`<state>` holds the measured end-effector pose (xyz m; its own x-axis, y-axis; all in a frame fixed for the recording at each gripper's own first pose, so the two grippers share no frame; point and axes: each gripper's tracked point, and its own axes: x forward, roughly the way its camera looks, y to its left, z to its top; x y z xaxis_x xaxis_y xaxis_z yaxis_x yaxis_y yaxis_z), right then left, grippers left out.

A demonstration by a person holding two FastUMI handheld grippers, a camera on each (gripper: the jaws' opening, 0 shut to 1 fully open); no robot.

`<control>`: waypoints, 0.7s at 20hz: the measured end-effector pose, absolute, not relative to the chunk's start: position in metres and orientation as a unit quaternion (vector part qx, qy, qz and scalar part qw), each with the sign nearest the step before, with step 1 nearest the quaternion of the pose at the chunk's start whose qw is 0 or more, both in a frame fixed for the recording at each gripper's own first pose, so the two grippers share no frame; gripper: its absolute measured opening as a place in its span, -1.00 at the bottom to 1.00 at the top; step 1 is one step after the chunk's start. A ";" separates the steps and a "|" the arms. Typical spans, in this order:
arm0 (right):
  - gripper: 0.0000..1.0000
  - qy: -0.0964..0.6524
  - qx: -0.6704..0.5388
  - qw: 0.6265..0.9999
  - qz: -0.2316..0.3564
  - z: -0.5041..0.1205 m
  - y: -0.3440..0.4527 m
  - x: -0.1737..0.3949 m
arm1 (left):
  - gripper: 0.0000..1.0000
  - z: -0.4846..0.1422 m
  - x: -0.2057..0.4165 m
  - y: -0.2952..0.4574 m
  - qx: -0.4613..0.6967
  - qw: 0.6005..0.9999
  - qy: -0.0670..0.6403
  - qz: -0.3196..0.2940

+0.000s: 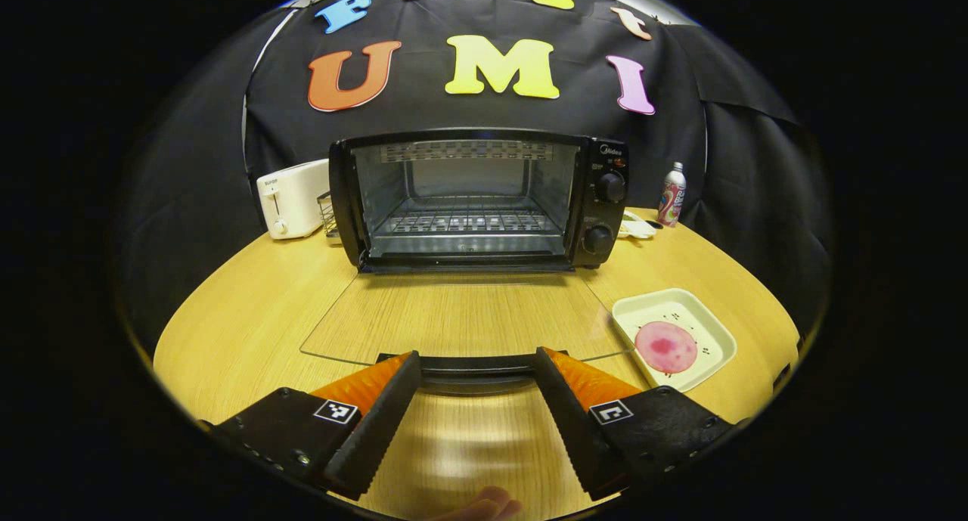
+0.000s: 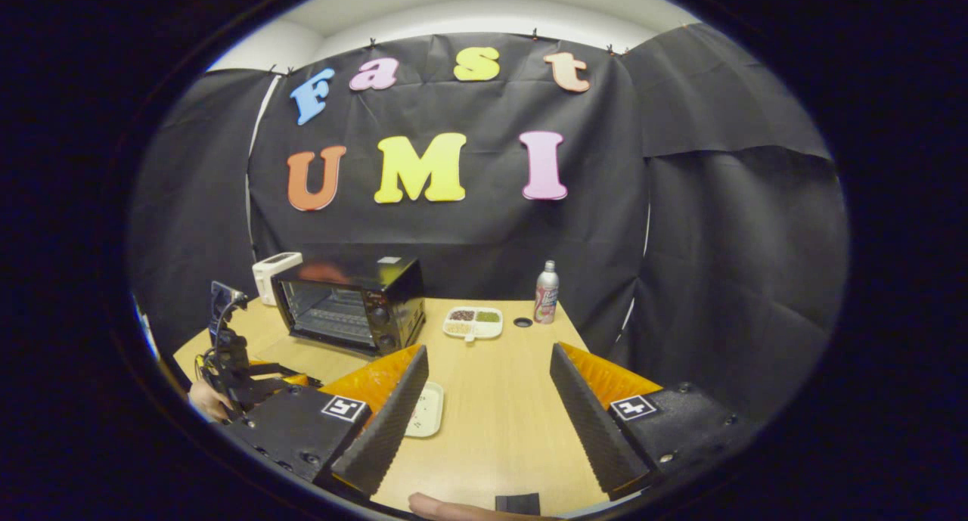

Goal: Open the electric oven with the left hand, put the food in, and close the electric oven.

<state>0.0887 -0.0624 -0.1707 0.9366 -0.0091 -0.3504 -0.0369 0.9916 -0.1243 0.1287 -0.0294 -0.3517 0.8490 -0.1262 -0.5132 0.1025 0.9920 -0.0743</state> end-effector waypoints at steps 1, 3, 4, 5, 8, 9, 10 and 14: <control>1.00 0.186 -0.067 0.980 0.008 -0.174 -0.062 0.095 | 0.90 -0.348 0.129 -0.029 -0.018 0.964 0.260 -0.059; 0.99 0.211 -0.068 0.975 0.016 -0.186 -0.058 0.106 | 0.90 -0.346 0.128 -0.033 -0.021 0.965 0.252 -0.069; 1.00 0.224 -0.068 0.972 0.022 -0.193 -0.055 0.112 | 0.90 -0.345 0.125 -0.034 -0.022 0.964 0.255 -0.072; 1.00 0.236 -0.066 0.969 0.027 -0.199 -0.053 0.118 | 0.92 -0.341 0.122 -0.034 -0.021 0.964 0.252 -0.075; 0.99 0.271 -0.065 0.960 0.028 -0.219 -0.053 0.138 | 0.92 -0.315 0.114 -0.032 -0.017 0.971 0.225 -0.077; 1.00 0.284 -0.065 0.956 0.027 -0.227 -0.052 0.145 | 0.90 -0.305 0.112 -0.030 -0.017 0.973 0.216 -0.075; 1.00 0.299 -0.066 0.952 0.028 -0.238 -0.051 0.153 | 0.90 -0.293 0.111 -0.027 -0.018 0.976 0.204 -0.072; 0.99 0.388 -0.064 0.918 0.049 -0.294 -0.035 0.169 | 0.90 -0.247 0.108 -0.019 -0.037 0.985 0.163 -0.053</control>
<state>0.1689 -0.0351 -0.2938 0.6945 0.0402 -0.7184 -0.1391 0.9871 -0.0792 0.1078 -0.0190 -0.2470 0.9413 -0.1162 -0.3169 0.0918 0.9916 -0.0908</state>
